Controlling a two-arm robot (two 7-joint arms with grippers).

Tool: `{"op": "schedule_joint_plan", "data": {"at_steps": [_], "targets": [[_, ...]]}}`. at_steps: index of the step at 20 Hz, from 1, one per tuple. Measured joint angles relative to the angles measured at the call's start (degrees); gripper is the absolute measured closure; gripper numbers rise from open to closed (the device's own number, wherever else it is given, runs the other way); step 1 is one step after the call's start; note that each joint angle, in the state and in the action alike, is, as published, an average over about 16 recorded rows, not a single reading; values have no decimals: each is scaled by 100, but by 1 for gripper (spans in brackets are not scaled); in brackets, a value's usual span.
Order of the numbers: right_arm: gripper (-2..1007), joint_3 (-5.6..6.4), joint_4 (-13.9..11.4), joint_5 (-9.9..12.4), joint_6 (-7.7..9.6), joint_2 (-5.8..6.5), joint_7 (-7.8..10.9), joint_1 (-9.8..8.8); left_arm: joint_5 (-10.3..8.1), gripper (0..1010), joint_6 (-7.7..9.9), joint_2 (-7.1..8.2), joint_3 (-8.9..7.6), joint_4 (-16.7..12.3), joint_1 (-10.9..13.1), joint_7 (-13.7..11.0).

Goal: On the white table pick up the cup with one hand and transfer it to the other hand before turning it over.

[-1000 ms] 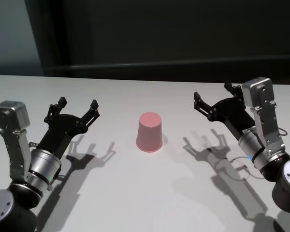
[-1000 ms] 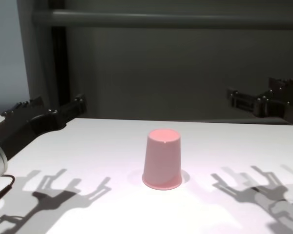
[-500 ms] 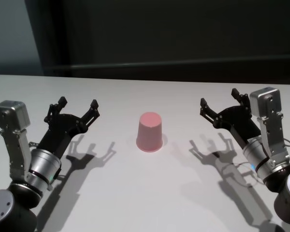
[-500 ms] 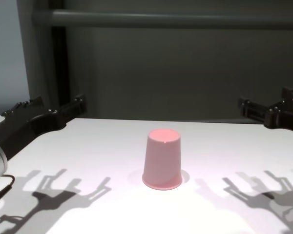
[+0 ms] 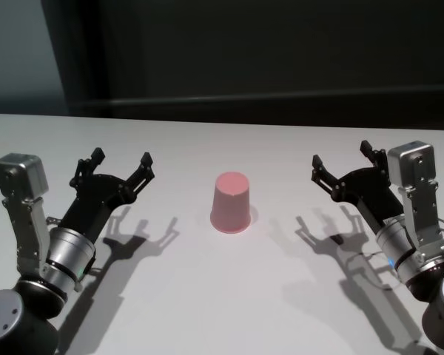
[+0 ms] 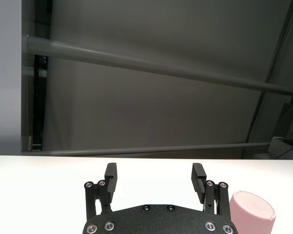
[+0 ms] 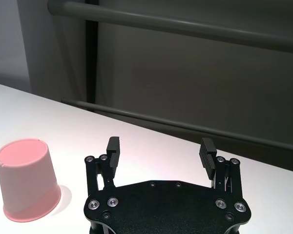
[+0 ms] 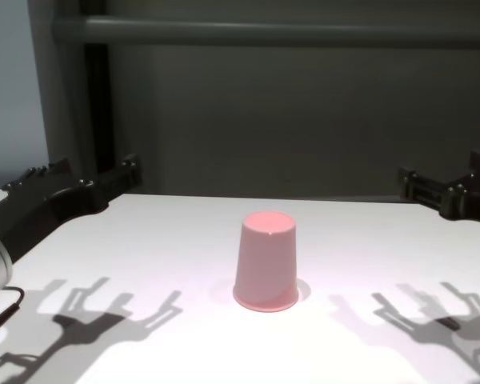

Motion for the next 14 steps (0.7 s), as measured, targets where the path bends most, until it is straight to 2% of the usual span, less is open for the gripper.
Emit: {"op": "schedule_joint_plan", "data": {"at_steps": [14], "targets": [[3, 55, 219, -151, -11, -204, 200, 18, 0, 7, 0, 0, 0, 0, 0, 0]]}}
